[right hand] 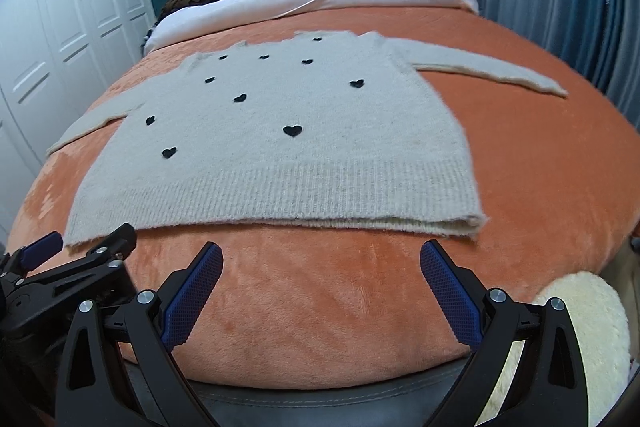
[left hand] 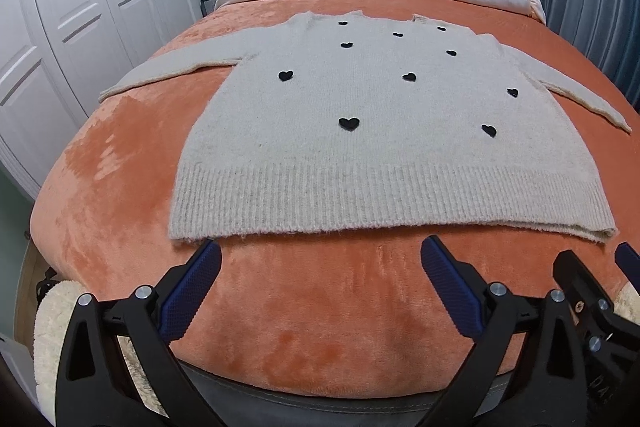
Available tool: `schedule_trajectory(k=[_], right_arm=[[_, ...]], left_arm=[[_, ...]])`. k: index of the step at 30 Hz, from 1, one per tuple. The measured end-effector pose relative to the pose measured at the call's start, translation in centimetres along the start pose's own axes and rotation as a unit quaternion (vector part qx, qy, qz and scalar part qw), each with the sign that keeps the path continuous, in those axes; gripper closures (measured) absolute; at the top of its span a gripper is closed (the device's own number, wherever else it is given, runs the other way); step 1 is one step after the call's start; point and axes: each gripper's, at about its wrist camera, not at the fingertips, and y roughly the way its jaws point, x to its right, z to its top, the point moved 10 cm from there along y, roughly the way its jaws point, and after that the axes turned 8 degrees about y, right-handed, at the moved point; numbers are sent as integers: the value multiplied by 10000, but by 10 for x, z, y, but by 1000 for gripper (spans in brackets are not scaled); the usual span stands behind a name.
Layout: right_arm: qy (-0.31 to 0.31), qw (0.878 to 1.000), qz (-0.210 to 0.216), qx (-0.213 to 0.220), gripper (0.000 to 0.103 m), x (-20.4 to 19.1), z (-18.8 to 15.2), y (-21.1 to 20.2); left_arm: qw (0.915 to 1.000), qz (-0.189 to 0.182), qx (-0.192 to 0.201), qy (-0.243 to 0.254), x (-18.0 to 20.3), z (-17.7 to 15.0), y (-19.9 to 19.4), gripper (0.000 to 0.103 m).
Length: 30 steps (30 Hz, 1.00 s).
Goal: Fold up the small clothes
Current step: 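Grasp the cream sweater's sleeve cuff with the right gripper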
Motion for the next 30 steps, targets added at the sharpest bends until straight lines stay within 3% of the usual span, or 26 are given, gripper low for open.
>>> schedule_trajectory(k=[2,5,8,14,20,21,24,25,26,28,30], right_arm=[[263,9996,47,-13,5,17,14,7],[1134,9934,155,4,5,74,63,24],[1894,9819,0,48,5,141,116,49],[3217,9453,-458,290,5,281,230,120],[4323,8982,-775,198,6,365,271,195],[4414,8932,-831,191,9,376,272,203],[4414,8901,-1107,238,35,385,281,223],[4241,8973,-1189,290,59,382,290,228],[4125,9032,-1156,259,93,379,298,233],[3893,9160,-868,419,92,355,323,232],[3387,9352,-238,1010,92,301,372,210]], left_arm=[[9999,-36,-21,-127,-11,1,3,5],[9996,-35,12,-272,-31,8,7,5],[9992,36,69,-389,-49,19,10,5],[9977,89,-25,-666,-72,39,33,5],[9965,94,-177,-811,-78,55,61,5],[9962,101,-202,-844,-78,57,66,5],[9952,-3,-241,-952,-77,65,80,6],[9950,-30,-218,-971,-76,70,83,6],[9952,-68,-183,-962,-75,74,86,9],[9954,-167,-112,-933,-71,84,92,13],[9951,-307,-26,-940,-67,96,96,18]])
